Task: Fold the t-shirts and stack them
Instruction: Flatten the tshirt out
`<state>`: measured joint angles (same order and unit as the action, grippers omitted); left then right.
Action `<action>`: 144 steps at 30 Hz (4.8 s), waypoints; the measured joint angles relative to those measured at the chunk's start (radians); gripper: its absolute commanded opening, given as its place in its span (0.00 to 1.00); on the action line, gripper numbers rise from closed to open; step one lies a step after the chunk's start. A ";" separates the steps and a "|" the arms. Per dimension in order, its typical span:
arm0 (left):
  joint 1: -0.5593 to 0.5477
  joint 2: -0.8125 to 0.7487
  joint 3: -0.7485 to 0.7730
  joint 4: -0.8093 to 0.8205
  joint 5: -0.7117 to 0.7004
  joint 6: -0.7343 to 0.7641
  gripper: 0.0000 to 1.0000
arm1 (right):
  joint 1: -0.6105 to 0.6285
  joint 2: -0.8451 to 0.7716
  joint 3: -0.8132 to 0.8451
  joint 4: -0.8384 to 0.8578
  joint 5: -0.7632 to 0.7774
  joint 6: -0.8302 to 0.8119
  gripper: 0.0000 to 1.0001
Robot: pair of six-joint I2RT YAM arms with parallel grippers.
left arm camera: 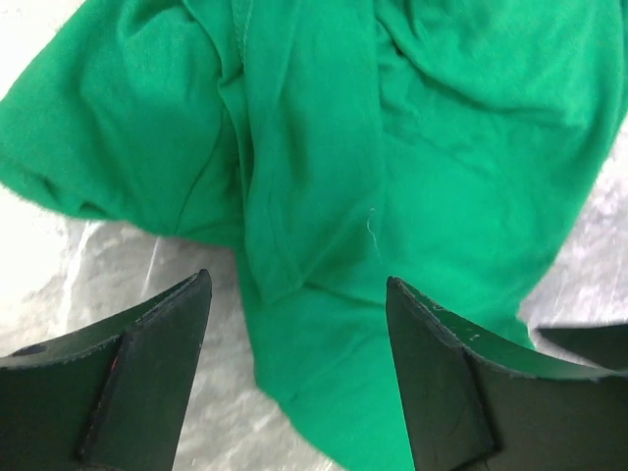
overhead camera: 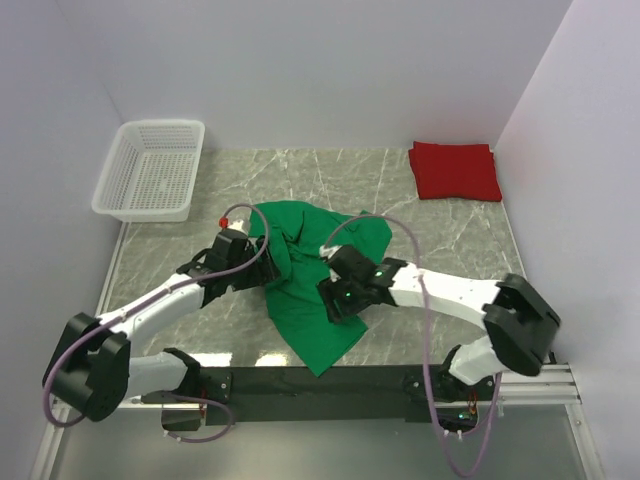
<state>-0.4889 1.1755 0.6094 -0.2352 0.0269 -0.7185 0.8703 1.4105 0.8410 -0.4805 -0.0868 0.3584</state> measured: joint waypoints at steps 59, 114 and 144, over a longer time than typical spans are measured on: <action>0.042 -0.028 0.003 -0.126 -0.204 -0.016 0.60 | -0.471 -0.072 0.047 -0.041 0.119 0.017 0.49; 0.221 -0.142 0.026 -0.254 -0.203 0.019 0.01 | -0.647 -0.158 0.085 -0.065 0.239 0.126 0.12; 0.272 -0.280 0.055 -0.353 -0.125 0.027 0.01 | -0.681 0.002 -0.058 -0.019 0.193 0.161 0.44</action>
<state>-0.2173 0.8951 0.6643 -0.5884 -0.0982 -0.6914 0.1890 1.4120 0.7834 -0.4995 0.1062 0.5194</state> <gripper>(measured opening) 0.022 0.438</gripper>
